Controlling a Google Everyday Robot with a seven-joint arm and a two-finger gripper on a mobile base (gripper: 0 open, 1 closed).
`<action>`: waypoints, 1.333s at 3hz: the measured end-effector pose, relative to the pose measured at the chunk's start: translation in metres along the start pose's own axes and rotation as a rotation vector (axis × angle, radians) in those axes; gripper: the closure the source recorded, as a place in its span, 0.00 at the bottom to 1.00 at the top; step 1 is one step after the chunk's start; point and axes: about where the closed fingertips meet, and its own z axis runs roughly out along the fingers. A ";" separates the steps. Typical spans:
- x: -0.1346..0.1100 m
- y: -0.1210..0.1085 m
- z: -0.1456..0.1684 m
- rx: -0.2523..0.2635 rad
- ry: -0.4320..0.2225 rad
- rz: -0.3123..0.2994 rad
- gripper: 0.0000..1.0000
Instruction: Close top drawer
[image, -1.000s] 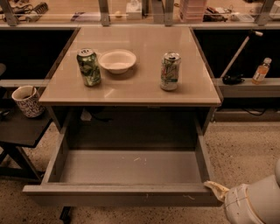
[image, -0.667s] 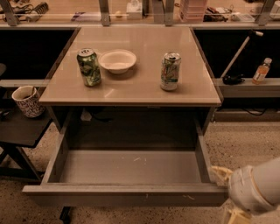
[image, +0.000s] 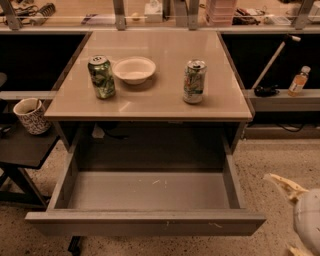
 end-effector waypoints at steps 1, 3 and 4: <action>0.003 0.064 -0.036 0.006 0.084 -0.002 0.00; 0.025 0.085 0.025 -0.307 0.161 -0.052 0.00; 0.036 0.049 0.064 -0.424 0.079 -0.063 0.00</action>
Offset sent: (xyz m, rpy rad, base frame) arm -0.0979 -0.0077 -0.1033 0.0714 0.5524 0.2498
